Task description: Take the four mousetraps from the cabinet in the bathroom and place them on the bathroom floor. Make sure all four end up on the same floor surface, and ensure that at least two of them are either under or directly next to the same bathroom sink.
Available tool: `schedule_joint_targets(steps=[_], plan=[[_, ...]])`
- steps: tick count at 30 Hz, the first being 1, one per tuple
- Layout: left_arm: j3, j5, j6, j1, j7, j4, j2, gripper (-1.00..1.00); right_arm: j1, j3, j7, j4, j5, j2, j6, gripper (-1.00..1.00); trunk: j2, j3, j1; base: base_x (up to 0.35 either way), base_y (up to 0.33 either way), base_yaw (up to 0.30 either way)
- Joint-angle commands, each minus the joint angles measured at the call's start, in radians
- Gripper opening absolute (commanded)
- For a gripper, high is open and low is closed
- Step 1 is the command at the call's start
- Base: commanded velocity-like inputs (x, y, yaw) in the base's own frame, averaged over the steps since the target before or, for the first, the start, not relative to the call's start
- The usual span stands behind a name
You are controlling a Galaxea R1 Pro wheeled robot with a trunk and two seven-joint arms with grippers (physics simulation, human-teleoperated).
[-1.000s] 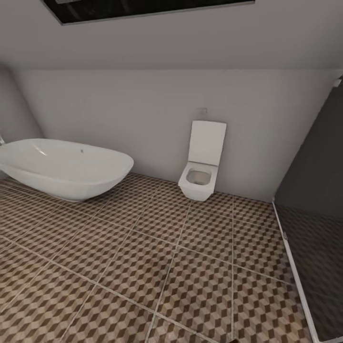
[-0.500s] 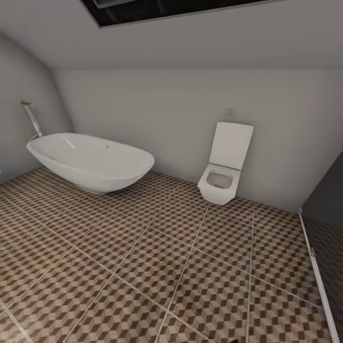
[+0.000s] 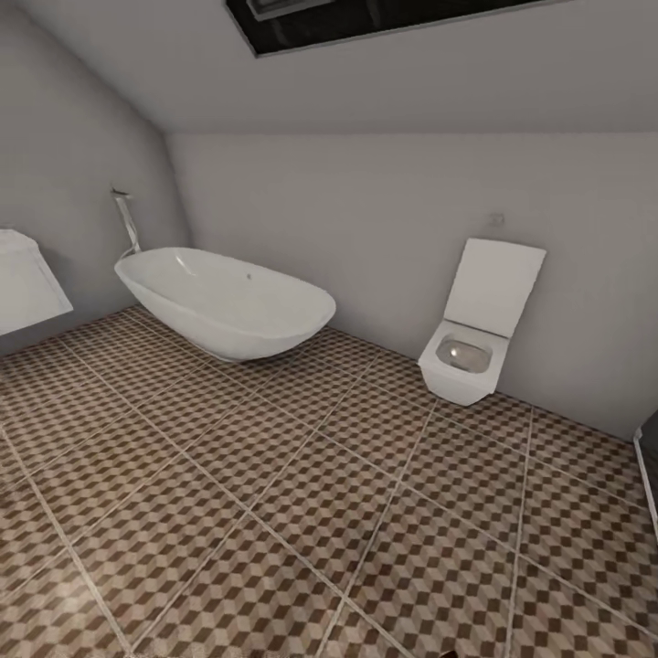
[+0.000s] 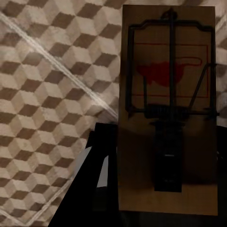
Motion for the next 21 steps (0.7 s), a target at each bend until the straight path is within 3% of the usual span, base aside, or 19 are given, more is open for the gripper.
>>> schedule_joint_targets(steps=[1, 21], plan=[[-0.009, 0.007, -0.002, 0.0, 0.004, -0.002, 0.001, -1.0, -0.001, 0.007, 0.0, 0.001, -0.007, 0.0, -0.004, -1.0, 0.0, -0.001, 0.0, 0.0, 0.0, 0.289], [-0.009, 0.007, -0.002, 0.0, 0.004, -0.002, 0.0, -1.0, -0.001, 0.007, 0.0, 0.001, -0.007, 0.0, -0.004, -1.0, 0.0, -0.001, 0.0, 0.0, 0.0, 0.289]])
